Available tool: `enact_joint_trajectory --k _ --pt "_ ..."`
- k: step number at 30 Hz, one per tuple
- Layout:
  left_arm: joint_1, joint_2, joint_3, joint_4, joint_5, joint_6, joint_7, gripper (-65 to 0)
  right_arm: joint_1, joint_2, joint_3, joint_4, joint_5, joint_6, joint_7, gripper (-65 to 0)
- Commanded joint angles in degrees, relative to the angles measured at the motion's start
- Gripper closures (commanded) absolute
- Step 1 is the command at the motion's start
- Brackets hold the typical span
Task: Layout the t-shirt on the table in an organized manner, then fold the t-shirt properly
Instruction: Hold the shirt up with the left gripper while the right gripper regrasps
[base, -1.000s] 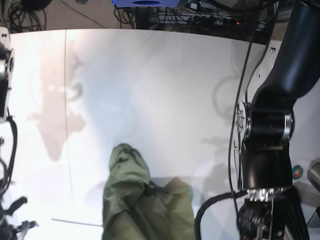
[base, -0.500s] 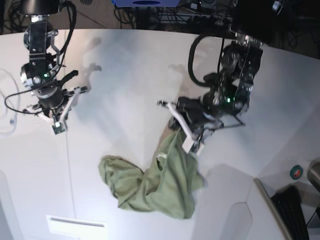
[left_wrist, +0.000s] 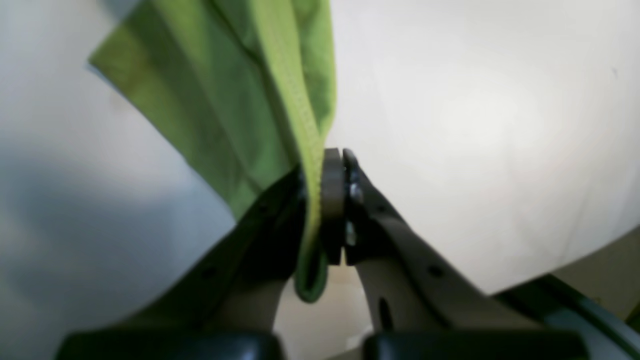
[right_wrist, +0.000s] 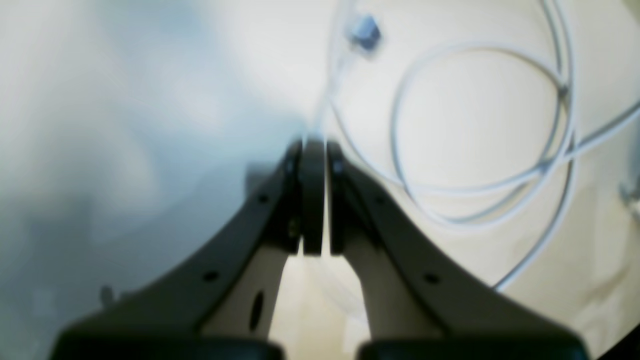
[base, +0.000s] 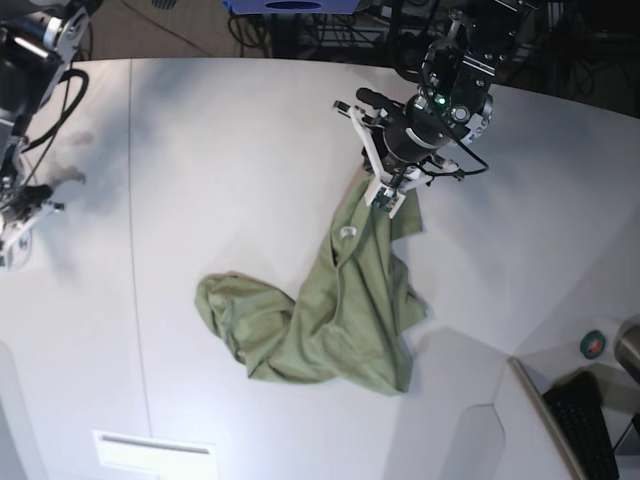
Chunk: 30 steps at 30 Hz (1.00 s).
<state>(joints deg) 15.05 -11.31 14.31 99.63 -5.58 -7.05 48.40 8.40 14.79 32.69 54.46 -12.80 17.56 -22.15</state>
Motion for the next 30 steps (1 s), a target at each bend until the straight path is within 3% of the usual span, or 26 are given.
enact_joint_trajectory --k 1,4,7,10,12,15,19,23,26,30 --pt "-0.3 -0.1 -0.2 1.0 0.2 0.0 -1.0 0.0 1.4 2.3 0.3 0.3 0.1 -0.4 1.4 0.0" --pt "-0.7 -0.1 -0.3 1.0 0.0 0.0 -1.1 0.0 -0.8 2.3 -0.2 4.0 0.0 0.2 1.4 0.0" --pt "-1.8 0.0 -0.2 0.9 0.0 0.0 -3.8 0.0 -4.3 1.6 -4.4 10.6 -0.1 3.6 1.4 0.0" --pt "-1.9 0.0 -0.2 0.9 -0.1 0.0 -6.8 0.0 -3.0 2.9 -3.9 11.2 -0.1 1.9 1.4 0.0" --pt "-2.0 0.1 -0.2 0.8 -0.1 0.0 -6.7 0.0 0.6 4.8 -3.0 6.8 -0.1 -0.5 1.4 0.0" --pt "-1.6 0.1 -0.2 -0.4 -0.1 0.0 -6.9 0.0 9.7 9.3 -3.0 -7.7 -0.1 -1.1 1.8 0.0" --pt "-1.6 0.2 -0.2 -2.4 -0.1 0.0 -6.9 0.0 21.1 14.6 -3.0 -30.0 -0.2 -1.7 9.2 0.0" --pt "-1.5 0.2 -0.2 -2.4 -0.1 0.0 -6.9 0.0 25.2 16.2 -3.0 -40.9 -0.2 -10.8 11.1 0.0" --pt "-0.9 0.1 -0.2 -2.3 0.1 0.0 -6.9 0.0 23.8 15.2 -2.9 -41.0 -0.1 -12.1 11.2 0.0" --pt "-0.9 0.0 -0.2 -2.2 0.1 0.0 -6.9 0.0 21.4 14.4 -2.9 -41.0 -0.1 -16.5 11.2 0.0"
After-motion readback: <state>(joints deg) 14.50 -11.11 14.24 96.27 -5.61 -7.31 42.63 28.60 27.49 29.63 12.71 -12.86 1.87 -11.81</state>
